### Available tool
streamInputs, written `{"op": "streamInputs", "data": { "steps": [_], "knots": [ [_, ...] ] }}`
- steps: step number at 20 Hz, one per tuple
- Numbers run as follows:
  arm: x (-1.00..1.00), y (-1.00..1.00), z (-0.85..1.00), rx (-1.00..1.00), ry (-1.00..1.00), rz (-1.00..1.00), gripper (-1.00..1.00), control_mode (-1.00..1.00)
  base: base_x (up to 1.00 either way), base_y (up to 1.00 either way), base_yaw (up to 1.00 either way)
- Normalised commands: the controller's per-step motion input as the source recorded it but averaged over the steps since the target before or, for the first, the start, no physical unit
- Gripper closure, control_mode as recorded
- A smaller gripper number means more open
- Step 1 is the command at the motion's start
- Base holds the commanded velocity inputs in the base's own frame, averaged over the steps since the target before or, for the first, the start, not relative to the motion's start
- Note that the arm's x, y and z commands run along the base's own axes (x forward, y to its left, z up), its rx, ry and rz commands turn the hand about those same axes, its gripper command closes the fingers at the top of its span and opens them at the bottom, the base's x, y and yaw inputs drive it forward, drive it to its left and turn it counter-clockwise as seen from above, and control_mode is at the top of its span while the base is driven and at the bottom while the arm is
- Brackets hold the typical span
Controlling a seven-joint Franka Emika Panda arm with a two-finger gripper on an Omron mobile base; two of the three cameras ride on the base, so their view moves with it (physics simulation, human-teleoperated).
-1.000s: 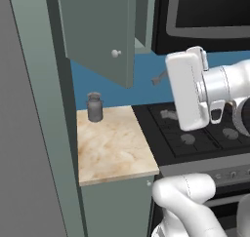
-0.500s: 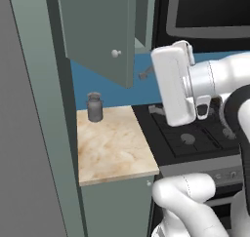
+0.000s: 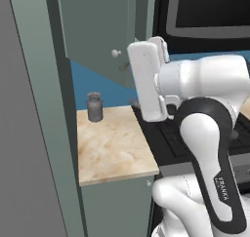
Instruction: Close all open cabinet doors.
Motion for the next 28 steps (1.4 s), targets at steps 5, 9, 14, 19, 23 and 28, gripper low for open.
{"op": "streamInputs", "data": {
  "steps": [5, 9, 14, 19, 23, 28],
  "knots": [
    [0.33, 0.31, 0.18, 0.02, 0.00, -0.25, -1.00, -1.00, 0.00, 0.00, 0.00],
    [0.39, 0.18, 0.15, 0.00, 0.00, -0.24, -1.00, -1.00, 0.00, 0.00, 0.00],
    [0.41, 0.04, 0.16, 0.00, 0.00, -0.23, -1.00, -1.00, 0.00, 0.00, 0.00],
    [0.38, -0.01, 0.07, 0.00, 0.04, -0.19, -1.00, -1.00, 0.00, 0.00, 0.00],
    [0.23, 0.00, 0.00, 0.00, 0.00, -0.12, -1.00, -1.00, 0.00, 0.00, 0.00],
    [0.21, -0.10, 0.00, 0.00, 0.00, -0.11, -1.00, -1.00, 0.00, 0.00, 0.00]
  ]
}}
